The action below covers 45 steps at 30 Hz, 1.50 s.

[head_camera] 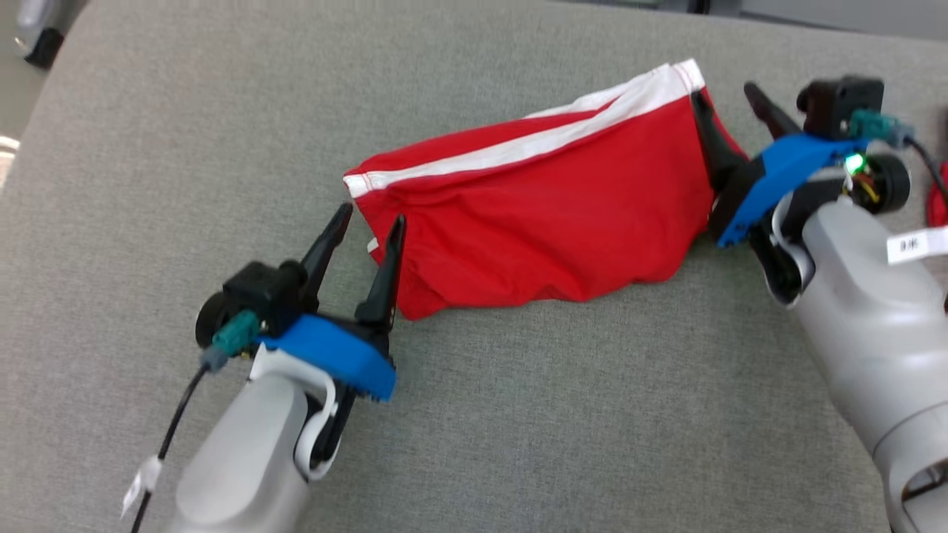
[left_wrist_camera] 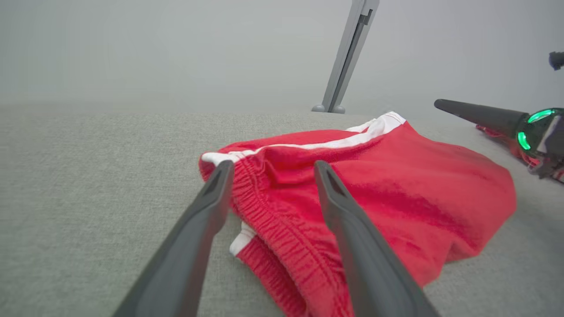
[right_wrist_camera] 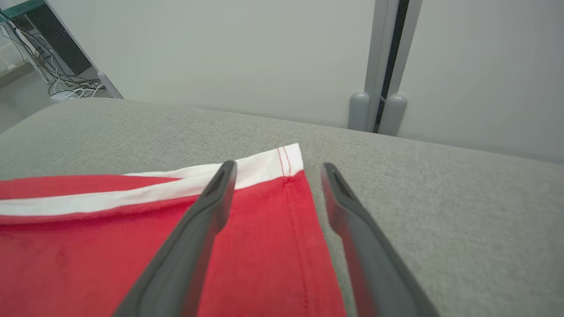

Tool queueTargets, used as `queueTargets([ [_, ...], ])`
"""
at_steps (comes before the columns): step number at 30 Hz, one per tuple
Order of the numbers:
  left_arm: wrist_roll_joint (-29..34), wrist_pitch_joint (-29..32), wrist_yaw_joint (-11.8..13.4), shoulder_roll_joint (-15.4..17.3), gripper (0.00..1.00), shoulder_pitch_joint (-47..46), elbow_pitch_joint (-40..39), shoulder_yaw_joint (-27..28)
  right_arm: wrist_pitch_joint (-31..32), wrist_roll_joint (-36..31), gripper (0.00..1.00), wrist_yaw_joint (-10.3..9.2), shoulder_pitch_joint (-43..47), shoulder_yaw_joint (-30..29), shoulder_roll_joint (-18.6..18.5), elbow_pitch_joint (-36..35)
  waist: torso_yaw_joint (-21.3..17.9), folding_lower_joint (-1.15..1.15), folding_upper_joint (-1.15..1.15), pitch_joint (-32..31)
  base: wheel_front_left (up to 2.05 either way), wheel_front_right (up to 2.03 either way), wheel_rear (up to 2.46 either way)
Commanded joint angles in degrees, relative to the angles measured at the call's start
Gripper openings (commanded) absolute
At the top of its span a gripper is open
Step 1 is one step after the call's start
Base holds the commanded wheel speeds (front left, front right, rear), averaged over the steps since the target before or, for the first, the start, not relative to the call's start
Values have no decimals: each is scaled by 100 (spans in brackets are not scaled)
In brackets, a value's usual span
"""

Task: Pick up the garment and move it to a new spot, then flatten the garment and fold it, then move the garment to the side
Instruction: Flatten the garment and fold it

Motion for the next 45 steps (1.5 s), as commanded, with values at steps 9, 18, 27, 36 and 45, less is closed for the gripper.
queueTargets([
  [9,1105,-24,298,-216,100,1633,-1601,1592,-84,398,100,4,713,238,-307,208,135,1,0,-486,0,0,0],
  [18,1834,-24,510,-623,100,2455,-2505,2748,-33,551,100,4,797,315,-436,523,308,1,0,-465,0,0,0],
  [27,1777,-24,645,-692,100,2692,-2479,2768,250,578,98,4,944,464,-335,727,404,1,0,-433,0,0,0],
  [36,1980,-24,651,-694,100,2738,-2418,2859,44,772,0,3,1136,532,-253,497,185,1,0,-686,0,0,0],
  [45,2325,-25,632,-694,100,3021,-2430,3019,-121,1275,0,3,2095,364,-585,-340,-309,1,0,-1196,0,0,0],
])
